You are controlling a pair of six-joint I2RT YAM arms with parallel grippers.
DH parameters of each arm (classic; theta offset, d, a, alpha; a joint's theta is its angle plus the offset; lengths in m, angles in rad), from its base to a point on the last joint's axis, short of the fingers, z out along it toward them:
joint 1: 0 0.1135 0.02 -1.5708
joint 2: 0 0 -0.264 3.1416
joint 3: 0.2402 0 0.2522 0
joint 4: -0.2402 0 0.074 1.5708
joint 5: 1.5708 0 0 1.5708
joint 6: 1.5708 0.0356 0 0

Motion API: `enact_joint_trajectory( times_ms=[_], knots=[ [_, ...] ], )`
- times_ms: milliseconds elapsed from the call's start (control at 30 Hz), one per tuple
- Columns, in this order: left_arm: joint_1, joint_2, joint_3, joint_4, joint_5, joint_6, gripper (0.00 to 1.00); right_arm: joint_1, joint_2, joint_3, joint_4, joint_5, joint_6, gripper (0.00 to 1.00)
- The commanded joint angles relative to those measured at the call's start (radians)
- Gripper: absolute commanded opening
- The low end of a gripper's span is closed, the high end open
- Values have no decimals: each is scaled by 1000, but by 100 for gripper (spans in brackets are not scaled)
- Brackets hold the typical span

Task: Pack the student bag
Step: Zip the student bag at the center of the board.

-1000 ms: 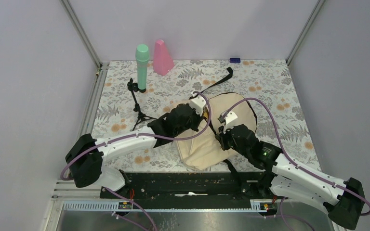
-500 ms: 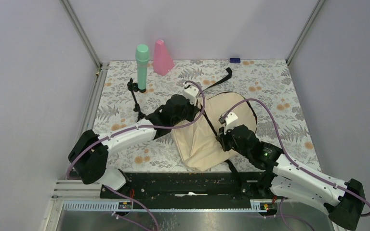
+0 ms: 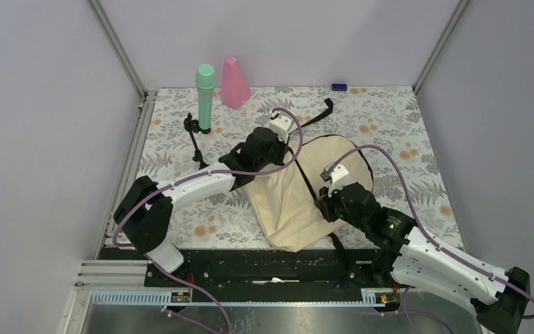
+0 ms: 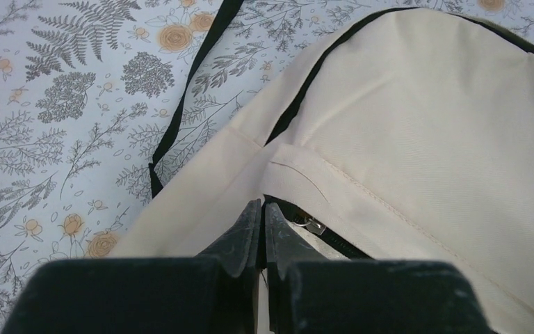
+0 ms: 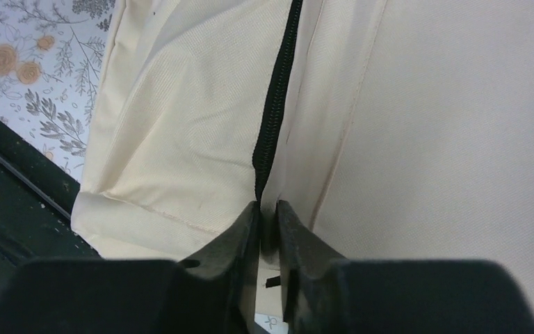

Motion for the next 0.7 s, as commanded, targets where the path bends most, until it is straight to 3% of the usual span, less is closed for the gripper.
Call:
enact_joint_trajectory(
  times_ms=[0, 100, 233, 500, 667],
  knots=[
    [30, -23, 41, 107, -13, 39, 0, 9, -34, 54, -51, 37, 70, 29],
    [30, -46, -5, 166, 58, 41, 0, 9, 0, 97, -1, 69, 98, 47],
    [31, -54, -26, 176, 89, 38, 0, 9, 105, 180, 36, 96, 125, 58],
    [30, -67, -40, 178, 94, 32, 0, -3, 368, 297, 114, 149, 63, 63],
    [30, -75, -47, 173, 79, 45, 0, -3, 424, 299, 155, 221, 45, 58]
  ],
)
